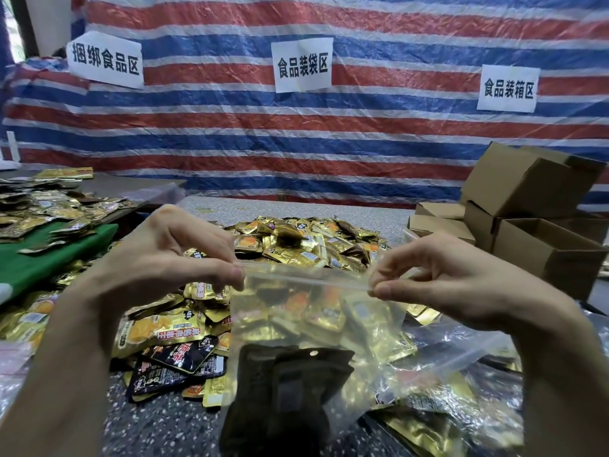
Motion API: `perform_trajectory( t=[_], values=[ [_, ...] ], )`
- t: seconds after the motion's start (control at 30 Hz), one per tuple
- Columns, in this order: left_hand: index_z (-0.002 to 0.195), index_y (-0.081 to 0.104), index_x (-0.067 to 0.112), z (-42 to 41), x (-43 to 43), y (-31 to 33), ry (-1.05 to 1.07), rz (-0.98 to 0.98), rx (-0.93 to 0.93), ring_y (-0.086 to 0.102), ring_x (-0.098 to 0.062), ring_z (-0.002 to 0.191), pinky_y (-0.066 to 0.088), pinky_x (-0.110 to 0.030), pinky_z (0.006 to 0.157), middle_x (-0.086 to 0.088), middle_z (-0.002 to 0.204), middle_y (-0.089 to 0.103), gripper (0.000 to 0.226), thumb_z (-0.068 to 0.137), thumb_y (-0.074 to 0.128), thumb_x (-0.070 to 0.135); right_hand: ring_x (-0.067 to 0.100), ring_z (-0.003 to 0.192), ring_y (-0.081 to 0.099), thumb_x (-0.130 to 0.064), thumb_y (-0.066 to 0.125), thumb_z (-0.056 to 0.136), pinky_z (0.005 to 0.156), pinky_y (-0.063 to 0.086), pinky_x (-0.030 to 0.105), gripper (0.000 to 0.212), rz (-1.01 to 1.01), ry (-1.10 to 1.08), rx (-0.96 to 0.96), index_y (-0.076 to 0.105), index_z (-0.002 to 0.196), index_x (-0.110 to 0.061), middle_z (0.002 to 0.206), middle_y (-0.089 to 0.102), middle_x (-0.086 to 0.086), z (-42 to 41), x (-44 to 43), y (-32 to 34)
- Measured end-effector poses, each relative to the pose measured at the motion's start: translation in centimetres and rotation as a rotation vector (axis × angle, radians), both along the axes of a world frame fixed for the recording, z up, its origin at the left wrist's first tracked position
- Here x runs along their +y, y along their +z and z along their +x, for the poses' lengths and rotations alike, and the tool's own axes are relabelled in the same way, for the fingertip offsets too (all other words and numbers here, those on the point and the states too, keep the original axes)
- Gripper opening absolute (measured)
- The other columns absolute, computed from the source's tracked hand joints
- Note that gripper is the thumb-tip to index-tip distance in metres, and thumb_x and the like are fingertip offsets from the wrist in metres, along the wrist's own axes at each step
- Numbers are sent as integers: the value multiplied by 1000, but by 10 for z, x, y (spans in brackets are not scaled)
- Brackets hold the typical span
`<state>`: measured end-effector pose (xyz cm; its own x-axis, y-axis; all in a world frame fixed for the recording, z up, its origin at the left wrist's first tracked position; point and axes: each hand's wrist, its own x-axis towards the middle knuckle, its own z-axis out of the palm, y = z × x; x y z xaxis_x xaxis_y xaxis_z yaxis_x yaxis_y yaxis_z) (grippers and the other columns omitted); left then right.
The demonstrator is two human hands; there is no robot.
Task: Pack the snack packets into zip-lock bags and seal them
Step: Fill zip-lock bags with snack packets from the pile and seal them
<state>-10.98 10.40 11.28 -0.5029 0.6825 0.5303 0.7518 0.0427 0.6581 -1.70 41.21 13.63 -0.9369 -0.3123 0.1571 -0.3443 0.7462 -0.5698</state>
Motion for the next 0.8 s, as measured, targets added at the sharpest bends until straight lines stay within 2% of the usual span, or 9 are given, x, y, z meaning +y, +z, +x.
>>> perform_trajectory(
  t=[0.17,0.3,0.37,0.47,0.5,0.6,0.67,0.73,0.8],
  values=[
    [69,80,14,-3,-9,1,51,21,8,58,-30,58,45,-21,57,-13,61,66,23,73,77,36,14,85,68,-17,72,86,82,54,32,6,-24,-53,-15,77,89,-15,89,76,5,2,11,2],
    [69,80,18,-3,-15,1,99,-18,20,62,-26,61,44,-36,71,-9,64,68,29,73,77,47,7,79,67,-22,74,86,72,50,21,6,29,-77,-4,77,84,-17,83,75,0,1,10,1],
    [70,80,22,-2,-14,3,129,-47,30,62,-25,62,48,-30,65,-9,64,67,31,72,75,53,7,78,67,-23,74,85,72,54,24,6,67,-85,14,77,81,-19,82,75,-2,1,8,1],
    [72,79,29,2,-10,6,173,-110,82,64,-17,65,48,-20,65,-3,67,69,27,74,70,54,5,83,68,-31,75,82,79,57,29,6,87,-117,25,75,84,-25,87,75,-11,4,8,2],
    [73,79,30,4,-7,7,178,-123,103,64,-15,67,48,-19,64,-1,69,70,25,75,69,53,2,88,68,-39,76,77,82,58,30,18,89,-115,21,73,91,-28,92,73,-14,5,6,2],
    [75,79,32,12,4,10,180,-138,186,63,-13,67,45,-19,63,4,72,71,24,77,66,52,-6,104,63,-66,79,59,90,55,25,77,55,-68,-43,55,126,-38,113,66,-22,7,-4,-1],
    [74,78,31,16,13,10,165,-121,232,63,-15,66,48,-27,62,5,72,71,21,77,67,49,-9,104,62,-69,80,55,89,54,19,91,70,-26,-88,46,135,-42,116,64,-23,5,-19,-6],
    [73,78,27,20,22,10,123,-87,237,65,-19,64,51,-40,59,1,70,71,19,77,68,42,-3,99,65,-59,85,62,89,56,24,78,117,10,-137,53,131,-40,115,67,-18,0,-33,-12],
    [71,78,21,23,29,10,88,-72,238,64,-20,62,50,-43,55,-1,67,69,19,77,69,36,1,94,68,-46,87,70,90,56,35,57,157,46,-205,61,120,-35,110,72,-13,-3,-43,-18]
  ],
)
